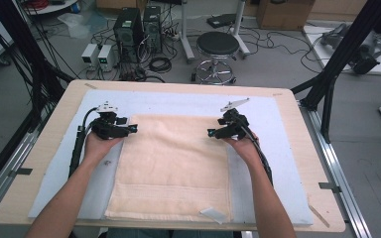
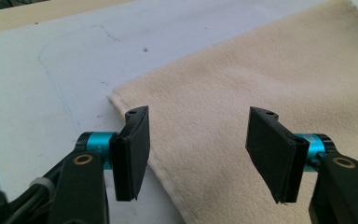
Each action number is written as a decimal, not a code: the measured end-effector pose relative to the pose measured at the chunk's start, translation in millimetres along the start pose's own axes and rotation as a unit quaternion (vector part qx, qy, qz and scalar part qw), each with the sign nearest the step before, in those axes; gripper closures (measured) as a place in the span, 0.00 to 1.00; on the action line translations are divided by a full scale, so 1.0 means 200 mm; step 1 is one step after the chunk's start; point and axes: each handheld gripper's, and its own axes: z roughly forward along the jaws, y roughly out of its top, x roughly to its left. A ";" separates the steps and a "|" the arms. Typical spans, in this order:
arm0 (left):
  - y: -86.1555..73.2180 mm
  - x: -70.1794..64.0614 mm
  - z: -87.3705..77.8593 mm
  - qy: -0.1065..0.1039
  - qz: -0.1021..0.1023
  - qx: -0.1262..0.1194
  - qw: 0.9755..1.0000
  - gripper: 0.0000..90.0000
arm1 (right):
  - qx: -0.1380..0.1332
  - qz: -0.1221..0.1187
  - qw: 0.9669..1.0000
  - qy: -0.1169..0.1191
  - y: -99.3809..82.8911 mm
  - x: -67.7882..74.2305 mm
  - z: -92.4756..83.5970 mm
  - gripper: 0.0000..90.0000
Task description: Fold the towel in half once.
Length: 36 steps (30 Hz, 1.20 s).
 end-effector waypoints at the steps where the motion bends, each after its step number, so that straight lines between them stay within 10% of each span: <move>1: 0.01 0.00 0.00 0.000 0.000 0.006 1.000 0.45 | 0.000 -0.002 1.000 0.000 0.01 0.00 0.00 0.34; 13: 0.19 0.08 0.01 0.008 0.003 0.026 1.000 0.43 | -0.005 -0.007 1.000 -0.018 0.13 -0.08 -0.07 0.35; 28: 0.14 0.10 0.13 0.018 0.005 0.058 0.998 0.42 | 0.040 0.012 0.999 -0.029 0.08 -0.13 0.04 0.33; 36: 0.06 0.16 0.20 0.026 -0.040 0.079 0.996 0.44 | 0.062 0.042 0.996 -0.045 0.02 -0.20 0.10 0.33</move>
